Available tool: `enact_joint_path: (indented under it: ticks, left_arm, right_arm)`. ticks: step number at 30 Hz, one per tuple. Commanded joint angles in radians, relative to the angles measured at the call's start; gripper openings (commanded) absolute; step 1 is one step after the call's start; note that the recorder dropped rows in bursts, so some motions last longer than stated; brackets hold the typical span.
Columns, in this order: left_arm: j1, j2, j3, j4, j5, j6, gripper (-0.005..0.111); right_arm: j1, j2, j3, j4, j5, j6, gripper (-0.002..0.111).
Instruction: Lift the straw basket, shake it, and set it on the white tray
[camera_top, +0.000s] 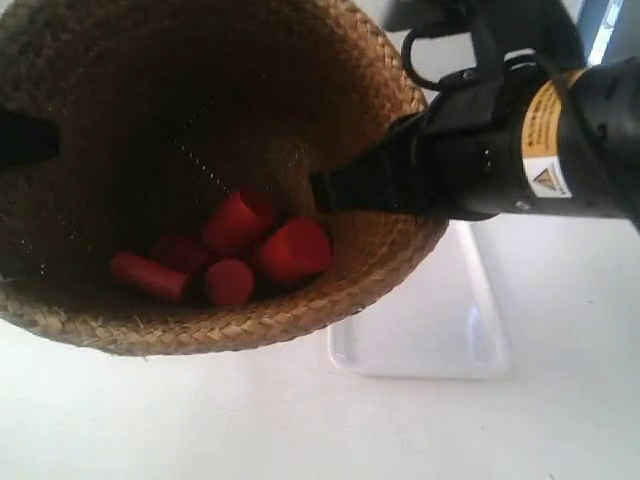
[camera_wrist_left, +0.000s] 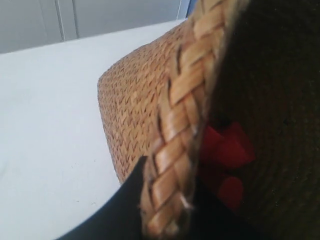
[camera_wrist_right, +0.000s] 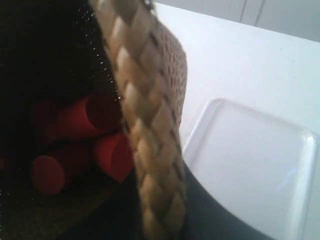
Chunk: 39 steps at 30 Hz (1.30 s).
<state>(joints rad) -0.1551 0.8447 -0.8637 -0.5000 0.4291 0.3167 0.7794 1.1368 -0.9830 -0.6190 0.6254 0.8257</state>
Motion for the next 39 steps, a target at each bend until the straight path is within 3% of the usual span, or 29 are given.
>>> enact_joint_path:
  ticks: [1,7,12,18,26,30,34,39]
  left_arm:
    - [0.004,0.015,0.015,-0.005,0.012,0.015,0.000]
    - [0.004,0.084,0.001,-0.026,0.054,0.013,0.000]
    - [0.002,0.159,-0.123,-0.204,0.016,0.045,0.000]
    - [-0.004,0.317,-0.272,-0.414,0.098,0.134,0.000]
    - [-0.154,0.499,-0.401,-0.410,0.048,0.080,0.000]
    - [-0.166,0.597,-0.474,-0.381,0.069,0.029,0.000]
    - [-0.166,0.716,-0.583,-0.198,0.166,-0.076,0.000]
    - [-0.166,0.839,-0.708,-0.110,0.280,-0.110,0.006]
  right_arm:
    - [-0.012,0.014,-0.003,-0.027,0.025,-0.037,0.000]
    - [-0.056,0.068,-0.026,-0.012,0.062,-0.048,0.000]
    - [-0.155,0.093,-0.167,0.077,0.140,-0.217,0.000]
    - [-0.300,0.159,-0.411,0.226,0.321,-0.486,0.000]
    - [-0.479,0.320,-0.662,0.342,0.596,-0.759,0.000]
    - [-0.541,0.375,-0.681,0.376,0.596,-0.804,0.000]
    - [-0.584,0.415,-0.679,0.383,0.596,-0.804,0.000]
    - [-0.637,0.440,-0.654,0.392,0.596,-0.786,0.000]
